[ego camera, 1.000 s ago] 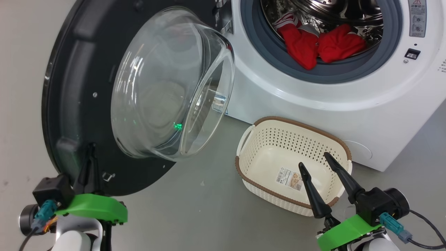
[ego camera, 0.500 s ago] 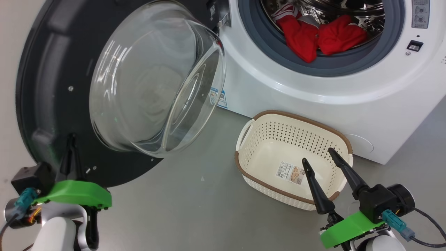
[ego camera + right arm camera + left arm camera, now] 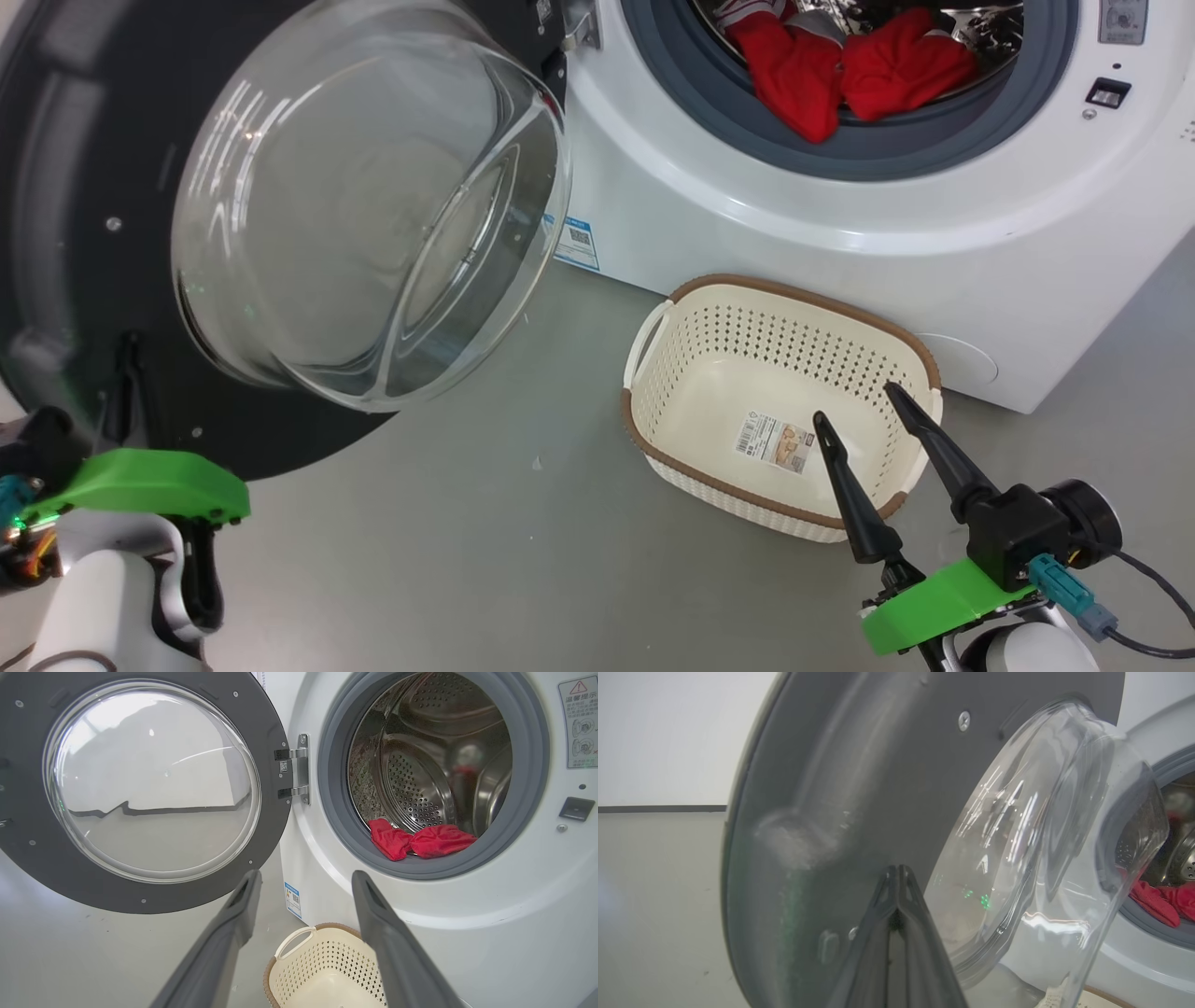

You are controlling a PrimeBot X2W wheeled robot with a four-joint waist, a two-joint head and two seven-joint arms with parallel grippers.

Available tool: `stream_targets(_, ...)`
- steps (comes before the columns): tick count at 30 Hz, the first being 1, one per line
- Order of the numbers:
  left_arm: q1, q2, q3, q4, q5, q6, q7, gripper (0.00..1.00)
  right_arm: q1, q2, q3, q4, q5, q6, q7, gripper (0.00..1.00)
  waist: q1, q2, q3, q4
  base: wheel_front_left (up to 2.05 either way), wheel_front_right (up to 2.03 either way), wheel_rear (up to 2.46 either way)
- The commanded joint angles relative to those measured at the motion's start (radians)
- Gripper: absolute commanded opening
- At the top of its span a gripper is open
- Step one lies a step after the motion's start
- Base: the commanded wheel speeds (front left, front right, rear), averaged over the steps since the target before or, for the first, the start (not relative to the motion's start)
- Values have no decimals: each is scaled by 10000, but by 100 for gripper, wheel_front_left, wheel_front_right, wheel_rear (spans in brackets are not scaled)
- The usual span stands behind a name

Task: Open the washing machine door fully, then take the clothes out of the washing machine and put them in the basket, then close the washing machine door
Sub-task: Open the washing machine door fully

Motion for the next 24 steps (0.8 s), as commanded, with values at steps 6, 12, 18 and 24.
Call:
stream_targets(6,-689,425,982,63,395,-200,-90,0,-413,26,178,-422,-196,62,90,100,0,-1,216,-111,0,0,0)
stream_targets(12,-1071,400,1763,561,519,-431,-90,0,-439,26,122,-538,-283,62,169,100,0,-1,348,-181,0,0,0)
stream_targets(18,-1297,363,2395,863,790,-838,-91,0,-498,26,118,-564,-312,62,216,100,0,-1,419,-340,0,0,0)
stream_targets(24,-1257,172,2833,662,1256,-1093,-91,0,-494,26,97,-516,-264,62,189,100,0,-1,367,-482,0,0,0)
